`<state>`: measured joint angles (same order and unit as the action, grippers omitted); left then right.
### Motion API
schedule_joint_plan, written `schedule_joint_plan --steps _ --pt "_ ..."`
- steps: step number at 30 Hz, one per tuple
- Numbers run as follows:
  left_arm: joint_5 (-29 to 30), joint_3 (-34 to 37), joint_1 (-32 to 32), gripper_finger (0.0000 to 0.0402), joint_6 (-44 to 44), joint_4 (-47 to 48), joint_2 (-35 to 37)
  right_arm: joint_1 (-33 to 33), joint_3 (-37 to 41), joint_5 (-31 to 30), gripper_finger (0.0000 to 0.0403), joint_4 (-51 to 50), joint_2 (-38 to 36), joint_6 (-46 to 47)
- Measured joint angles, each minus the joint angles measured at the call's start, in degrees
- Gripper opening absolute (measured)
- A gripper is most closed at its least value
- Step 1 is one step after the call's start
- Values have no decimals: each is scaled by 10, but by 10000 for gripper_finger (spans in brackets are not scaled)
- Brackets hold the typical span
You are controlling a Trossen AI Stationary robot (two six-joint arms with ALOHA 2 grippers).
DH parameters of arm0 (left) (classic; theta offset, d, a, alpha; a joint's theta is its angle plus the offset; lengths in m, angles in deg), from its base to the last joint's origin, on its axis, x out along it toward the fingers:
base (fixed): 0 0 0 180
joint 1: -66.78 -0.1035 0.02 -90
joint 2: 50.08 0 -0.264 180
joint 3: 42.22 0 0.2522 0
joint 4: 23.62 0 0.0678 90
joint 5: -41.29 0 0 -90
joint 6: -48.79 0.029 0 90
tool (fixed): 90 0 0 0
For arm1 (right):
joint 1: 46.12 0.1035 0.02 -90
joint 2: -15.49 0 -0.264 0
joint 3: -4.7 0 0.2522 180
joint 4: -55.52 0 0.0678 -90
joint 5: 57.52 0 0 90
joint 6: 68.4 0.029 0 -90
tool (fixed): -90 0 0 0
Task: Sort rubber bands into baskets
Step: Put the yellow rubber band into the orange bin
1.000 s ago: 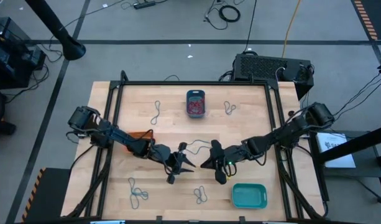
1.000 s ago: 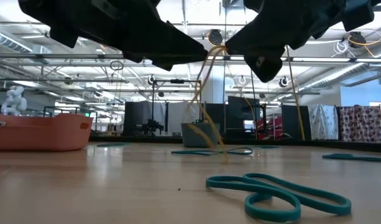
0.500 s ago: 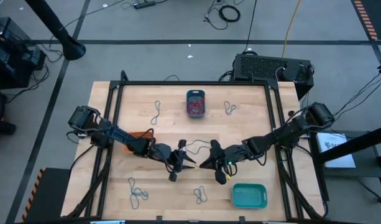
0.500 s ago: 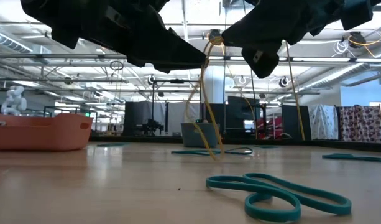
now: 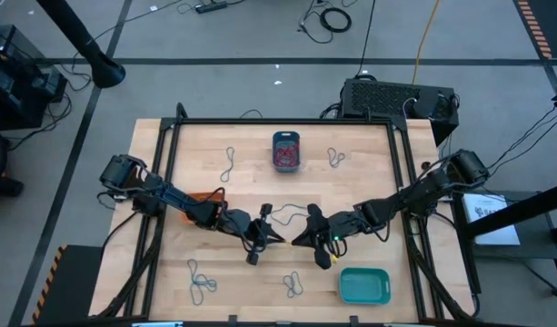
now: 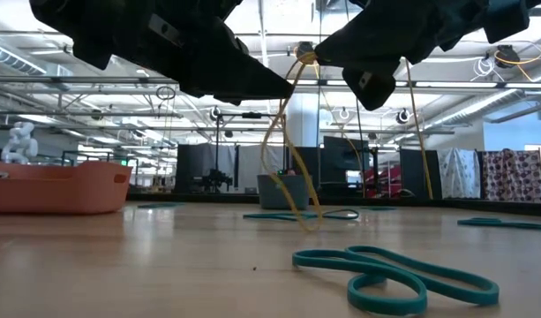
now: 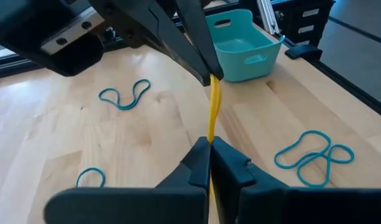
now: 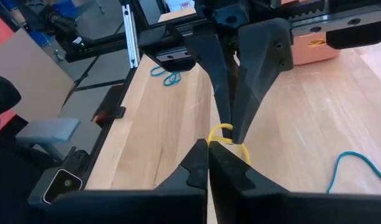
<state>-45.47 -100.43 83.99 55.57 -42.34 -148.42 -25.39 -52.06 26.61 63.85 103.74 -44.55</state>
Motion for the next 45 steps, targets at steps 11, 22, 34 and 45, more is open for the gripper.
schedule_joint_plan --steps 11,22,34,45 --pt "4 -20 -1 8 -11 121 63 -17 0 -18 54 -10 0 -9" --pt "95 -136 5 8 -192 661 242 -26 0 -17 151 -24 0 -10" --pt "114 -162 6 8 -433 1045 327 -23 0 -16 160 -55 0 -10" --pt "151 -132 3 8 -489 1155 316 -23 0 -16 160 -55 0 -10"
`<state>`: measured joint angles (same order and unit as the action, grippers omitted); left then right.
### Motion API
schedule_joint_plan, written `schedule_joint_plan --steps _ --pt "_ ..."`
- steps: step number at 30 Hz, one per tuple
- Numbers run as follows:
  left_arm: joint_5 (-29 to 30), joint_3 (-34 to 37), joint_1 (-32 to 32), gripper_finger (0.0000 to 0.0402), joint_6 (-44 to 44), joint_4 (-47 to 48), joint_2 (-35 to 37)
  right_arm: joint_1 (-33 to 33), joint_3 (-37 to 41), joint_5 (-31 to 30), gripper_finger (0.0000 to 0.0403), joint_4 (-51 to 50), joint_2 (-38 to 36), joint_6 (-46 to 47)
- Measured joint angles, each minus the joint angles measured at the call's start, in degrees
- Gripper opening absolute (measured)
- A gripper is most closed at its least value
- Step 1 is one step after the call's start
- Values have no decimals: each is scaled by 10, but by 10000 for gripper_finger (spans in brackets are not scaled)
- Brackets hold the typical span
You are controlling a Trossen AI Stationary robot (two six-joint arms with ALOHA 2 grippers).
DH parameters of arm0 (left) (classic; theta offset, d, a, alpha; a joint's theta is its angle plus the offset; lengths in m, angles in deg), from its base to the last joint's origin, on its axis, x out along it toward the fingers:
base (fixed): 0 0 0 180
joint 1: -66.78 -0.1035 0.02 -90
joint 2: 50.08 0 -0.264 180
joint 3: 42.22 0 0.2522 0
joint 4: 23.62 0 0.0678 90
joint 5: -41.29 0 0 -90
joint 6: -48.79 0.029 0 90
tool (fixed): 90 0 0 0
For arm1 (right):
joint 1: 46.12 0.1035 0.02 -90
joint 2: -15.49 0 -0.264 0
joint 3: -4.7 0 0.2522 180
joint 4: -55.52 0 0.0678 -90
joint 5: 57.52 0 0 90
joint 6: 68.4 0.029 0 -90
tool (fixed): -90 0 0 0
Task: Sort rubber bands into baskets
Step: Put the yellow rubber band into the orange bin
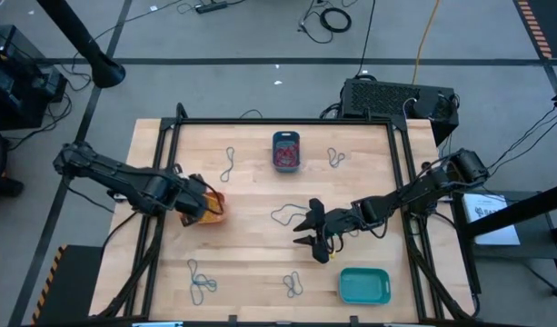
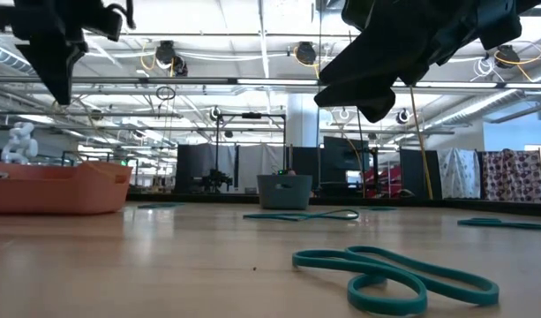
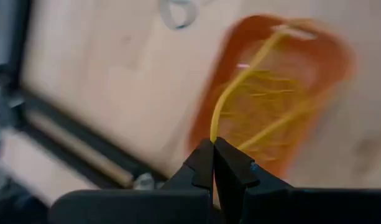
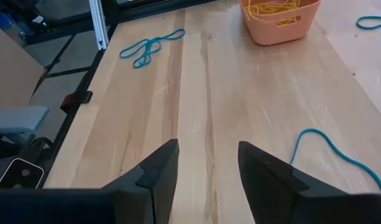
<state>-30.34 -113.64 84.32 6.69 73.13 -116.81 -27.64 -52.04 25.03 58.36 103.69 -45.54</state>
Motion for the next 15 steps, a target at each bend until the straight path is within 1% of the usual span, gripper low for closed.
schedule_joint_plan --steps 3,6,11,15 --pt "27 0 -2 8 -23 39 -4 0 0 0 160 0 0 0" --pt "29 0 -8 8 -33 54 -4 0 0 0 160 0 0 0" --pt "29 0 -11 8 -39 51 -4 0 0 0 160 0 0 0" --pt "29 0 -11 8 -37 26 -4 0 0 0 160 -1 0 0"
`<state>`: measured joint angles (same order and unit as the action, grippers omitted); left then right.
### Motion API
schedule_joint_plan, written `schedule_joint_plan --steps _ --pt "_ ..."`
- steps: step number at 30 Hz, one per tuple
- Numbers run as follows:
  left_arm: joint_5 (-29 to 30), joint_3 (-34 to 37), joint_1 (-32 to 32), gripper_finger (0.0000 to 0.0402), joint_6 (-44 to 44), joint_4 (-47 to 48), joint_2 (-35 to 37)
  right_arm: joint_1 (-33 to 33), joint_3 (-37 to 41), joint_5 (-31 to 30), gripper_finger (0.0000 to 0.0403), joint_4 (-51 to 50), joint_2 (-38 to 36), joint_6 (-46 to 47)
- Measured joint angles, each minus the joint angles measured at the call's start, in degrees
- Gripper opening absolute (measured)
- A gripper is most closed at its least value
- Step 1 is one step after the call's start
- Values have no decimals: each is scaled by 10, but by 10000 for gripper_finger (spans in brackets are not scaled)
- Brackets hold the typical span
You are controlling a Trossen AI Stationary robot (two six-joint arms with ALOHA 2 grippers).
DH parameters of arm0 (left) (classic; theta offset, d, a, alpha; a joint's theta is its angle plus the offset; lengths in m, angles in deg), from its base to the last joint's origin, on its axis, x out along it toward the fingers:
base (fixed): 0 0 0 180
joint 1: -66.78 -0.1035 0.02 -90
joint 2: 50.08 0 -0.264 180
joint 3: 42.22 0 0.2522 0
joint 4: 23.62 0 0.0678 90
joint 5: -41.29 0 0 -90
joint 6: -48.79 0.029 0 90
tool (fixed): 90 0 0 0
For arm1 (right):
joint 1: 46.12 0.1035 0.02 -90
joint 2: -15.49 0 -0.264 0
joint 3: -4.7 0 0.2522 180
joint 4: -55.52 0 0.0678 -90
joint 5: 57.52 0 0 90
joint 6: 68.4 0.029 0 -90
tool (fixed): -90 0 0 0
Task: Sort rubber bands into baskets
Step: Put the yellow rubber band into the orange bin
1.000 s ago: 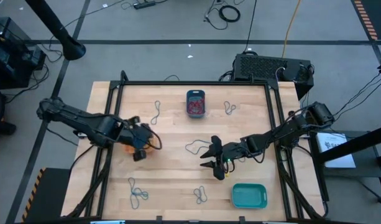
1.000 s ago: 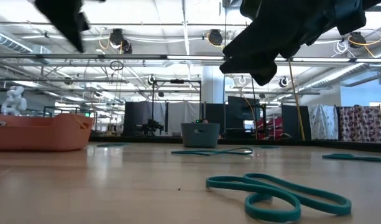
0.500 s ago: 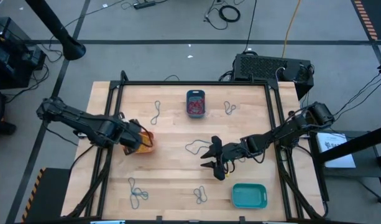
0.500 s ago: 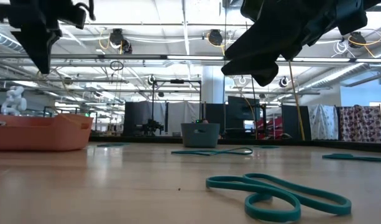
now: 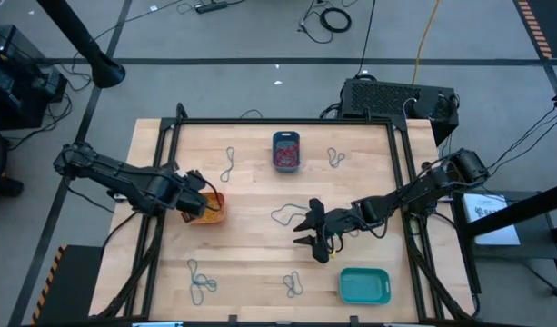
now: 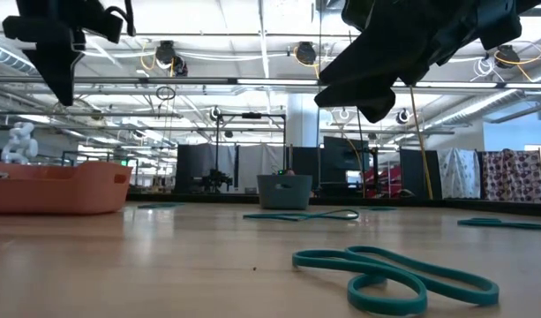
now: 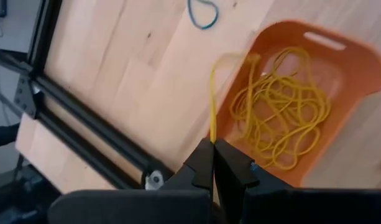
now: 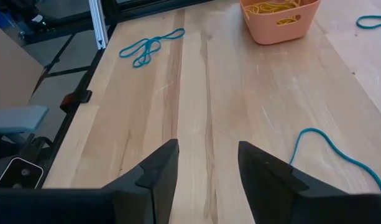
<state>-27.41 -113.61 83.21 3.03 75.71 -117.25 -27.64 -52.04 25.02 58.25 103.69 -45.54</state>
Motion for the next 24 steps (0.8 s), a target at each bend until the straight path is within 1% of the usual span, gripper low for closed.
schedule_joint_plan --steps 6,12,15,20,24 --pt "-8 0 0 8 0 -39 0 0 0 0 160 0 0 0" --pt "-22 0 2 9 1 -40 -7 0 0 0 160 -1 0 0" --pt "-42 0 2 14 16 -41 -14 0 0 0 160 -1 0 0" --pt "-48 0 2 54 33 -41 -43 0 0 0 160 -1 0 0" --pt "-47 0 2 91 69 -41 -73 0 0 0 160 -3 0 -9"
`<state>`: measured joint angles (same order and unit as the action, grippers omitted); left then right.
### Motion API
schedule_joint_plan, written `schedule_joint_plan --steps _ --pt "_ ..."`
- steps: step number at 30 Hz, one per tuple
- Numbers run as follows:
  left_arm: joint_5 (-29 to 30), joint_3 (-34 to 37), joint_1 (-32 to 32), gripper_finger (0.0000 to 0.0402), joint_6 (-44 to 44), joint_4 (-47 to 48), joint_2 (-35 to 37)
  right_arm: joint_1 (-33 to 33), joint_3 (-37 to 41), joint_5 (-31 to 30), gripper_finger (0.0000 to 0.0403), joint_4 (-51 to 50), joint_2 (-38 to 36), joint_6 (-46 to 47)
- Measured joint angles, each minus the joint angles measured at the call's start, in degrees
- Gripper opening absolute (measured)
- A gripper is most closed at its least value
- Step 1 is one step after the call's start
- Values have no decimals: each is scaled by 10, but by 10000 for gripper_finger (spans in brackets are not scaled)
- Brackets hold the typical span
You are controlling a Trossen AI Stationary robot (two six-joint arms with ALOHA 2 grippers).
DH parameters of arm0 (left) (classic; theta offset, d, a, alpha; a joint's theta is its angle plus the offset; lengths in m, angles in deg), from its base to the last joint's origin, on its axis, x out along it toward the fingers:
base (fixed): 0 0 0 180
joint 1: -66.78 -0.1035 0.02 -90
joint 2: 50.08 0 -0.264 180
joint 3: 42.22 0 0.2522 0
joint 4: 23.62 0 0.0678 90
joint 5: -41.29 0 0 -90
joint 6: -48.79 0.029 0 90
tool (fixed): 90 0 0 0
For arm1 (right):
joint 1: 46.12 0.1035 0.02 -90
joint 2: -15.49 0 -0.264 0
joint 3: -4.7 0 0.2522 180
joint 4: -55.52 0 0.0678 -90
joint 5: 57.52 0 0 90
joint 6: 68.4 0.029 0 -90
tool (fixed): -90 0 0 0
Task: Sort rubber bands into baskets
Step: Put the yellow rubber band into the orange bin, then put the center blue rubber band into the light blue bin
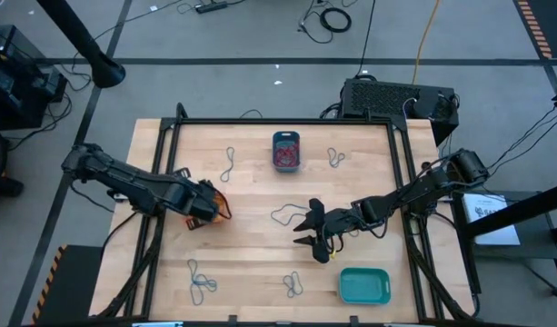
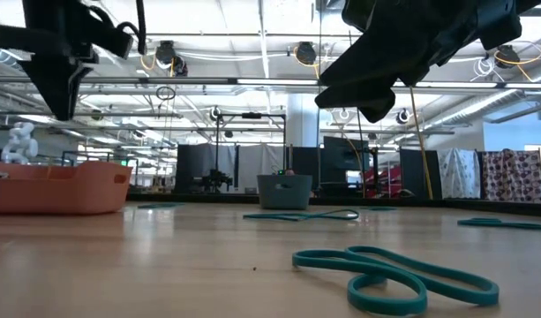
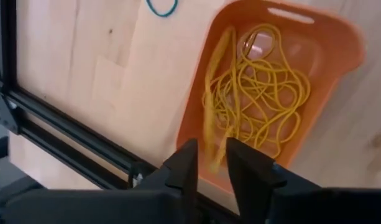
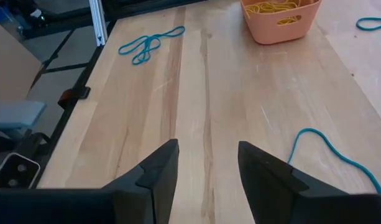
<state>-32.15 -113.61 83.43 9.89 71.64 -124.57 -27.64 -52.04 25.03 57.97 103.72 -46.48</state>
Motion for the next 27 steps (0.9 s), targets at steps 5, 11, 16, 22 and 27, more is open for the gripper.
schedule_joint_plan --steps 5,11,16,22,27 --pt "0 0 -1 113 32 1 -25 0 0 0 160 -5 0 -16" --pt "5 0 -1 114 37 -6 -31 0 0 0 160 -11 0 -16" --pt "25 0 -1 114 50 -95 -31 0 0 0 160 -42 0 -35" --pt "52 0 18 114 199 -378 -31 0 0 -57 160 -122 0 -73" --pt "60 0 43 114 341 -596 -49 -6 0 -180 160 -168 0 -17"
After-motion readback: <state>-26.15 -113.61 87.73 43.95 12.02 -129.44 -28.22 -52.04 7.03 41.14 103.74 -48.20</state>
